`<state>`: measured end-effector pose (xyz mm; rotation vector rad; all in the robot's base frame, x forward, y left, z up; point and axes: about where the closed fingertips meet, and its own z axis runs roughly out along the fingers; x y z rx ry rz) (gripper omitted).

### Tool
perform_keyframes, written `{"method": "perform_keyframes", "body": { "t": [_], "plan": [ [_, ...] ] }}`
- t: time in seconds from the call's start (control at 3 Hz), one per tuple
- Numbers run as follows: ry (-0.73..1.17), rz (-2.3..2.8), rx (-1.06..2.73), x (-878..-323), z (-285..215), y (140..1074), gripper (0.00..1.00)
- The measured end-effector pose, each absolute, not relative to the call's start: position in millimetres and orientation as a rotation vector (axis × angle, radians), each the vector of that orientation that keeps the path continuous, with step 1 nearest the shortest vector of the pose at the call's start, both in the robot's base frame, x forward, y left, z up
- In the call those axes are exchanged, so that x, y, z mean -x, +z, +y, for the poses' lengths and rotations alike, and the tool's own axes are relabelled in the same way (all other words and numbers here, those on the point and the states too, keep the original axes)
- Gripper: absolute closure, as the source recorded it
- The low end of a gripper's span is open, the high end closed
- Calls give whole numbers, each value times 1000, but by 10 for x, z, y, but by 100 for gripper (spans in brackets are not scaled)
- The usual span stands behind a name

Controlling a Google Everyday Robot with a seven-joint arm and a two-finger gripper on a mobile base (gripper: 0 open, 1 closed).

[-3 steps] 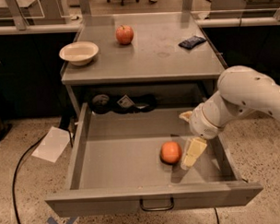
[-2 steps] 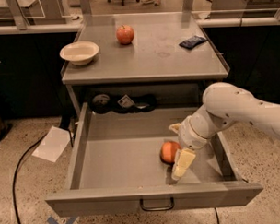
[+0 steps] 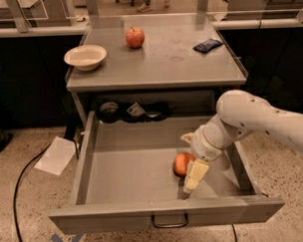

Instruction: Pick orange from top drawer and place on counter

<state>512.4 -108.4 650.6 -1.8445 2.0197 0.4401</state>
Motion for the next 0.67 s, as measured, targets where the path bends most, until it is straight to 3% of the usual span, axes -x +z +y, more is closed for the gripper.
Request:
{"method": "perform_keyframes", "body": {
  "t": [0.67],
  "plan": [
    [441, 2002, 1797, -5359, -1054, 6382, 0]
  ]
}}
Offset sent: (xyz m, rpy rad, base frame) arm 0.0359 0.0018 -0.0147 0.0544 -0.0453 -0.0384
